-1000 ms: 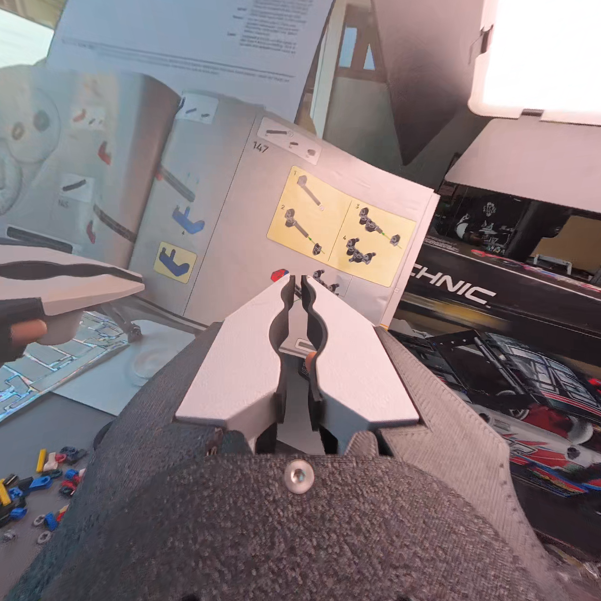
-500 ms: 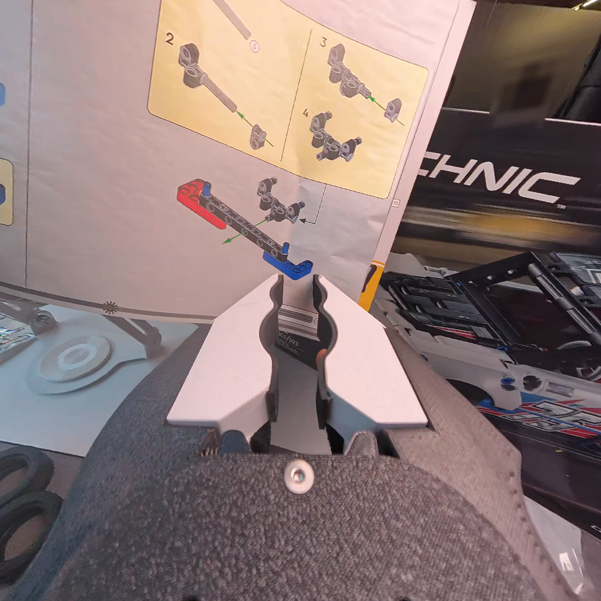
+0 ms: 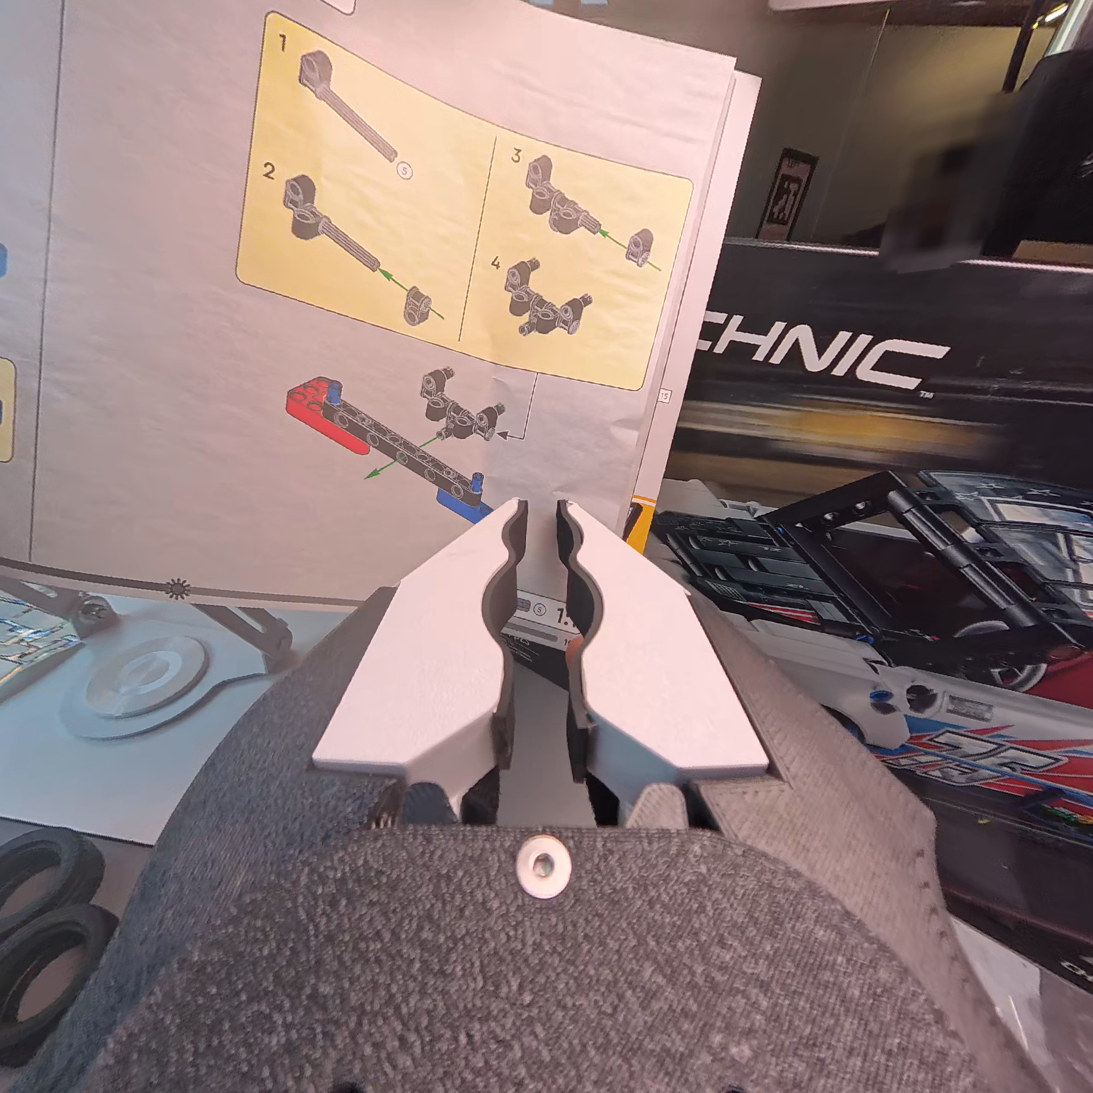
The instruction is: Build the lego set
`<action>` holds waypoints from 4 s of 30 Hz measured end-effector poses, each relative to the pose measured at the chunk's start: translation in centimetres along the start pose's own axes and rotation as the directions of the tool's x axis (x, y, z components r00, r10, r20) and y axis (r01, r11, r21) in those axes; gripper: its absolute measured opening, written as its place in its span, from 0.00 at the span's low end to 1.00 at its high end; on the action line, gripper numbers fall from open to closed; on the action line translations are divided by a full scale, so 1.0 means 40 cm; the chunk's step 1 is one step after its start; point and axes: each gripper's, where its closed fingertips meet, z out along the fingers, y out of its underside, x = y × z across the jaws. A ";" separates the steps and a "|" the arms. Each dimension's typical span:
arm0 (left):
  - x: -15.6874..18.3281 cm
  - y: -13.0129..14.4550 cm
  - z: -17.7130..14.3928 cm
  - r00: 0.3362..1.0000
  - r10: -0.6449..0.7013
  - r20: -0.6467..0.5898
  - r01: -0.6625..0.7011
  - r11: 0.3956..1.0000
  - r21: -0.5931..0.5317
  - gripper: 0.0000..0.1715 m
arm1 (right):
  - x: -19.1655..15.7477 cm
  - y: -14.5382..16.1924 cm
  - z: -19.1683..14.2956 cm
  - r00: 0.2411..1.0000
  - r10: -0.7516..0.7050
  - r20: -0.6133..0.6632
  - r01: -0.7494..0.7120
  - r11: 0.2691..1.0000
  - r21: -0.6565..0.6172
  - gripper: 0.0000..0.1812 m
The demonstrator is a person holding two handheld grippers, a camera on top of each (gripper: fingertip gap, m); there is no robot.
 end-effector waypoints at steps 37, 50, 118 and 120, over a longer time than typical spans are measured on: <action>-0.003 0.000 0.002 1.000 -0.013 -0.004 0.013 0.999 0.036 0.00 | 0.019 -0.164 0.089 0.993 -0.118 0.020 0.117 0.993 0.019 0.00; -0.004 0.000 0.005 1.000 -0.022 -0.003 0.022 0.999 0.039 0.00 | -0.159 -0.302 0.087 0.969 -0.198 0.151 0.162 0.962 0.220 0.00; 0.003 0.001 0.018 0.999 -0.036 0.008 0.036 0.998 0.044 0.00 | -0.042 -0.036 0.048 0.957 -0.231 0.176 0.230 0.973 0.030 0.00; 0.003 0.001 0.018 0.999 -0.037 0.008 0.036 0.998 0.044 0.00 | -0.041 -0.037 0.048 0.957 -0.231 0.174 0.230 0.973 0.030 0.00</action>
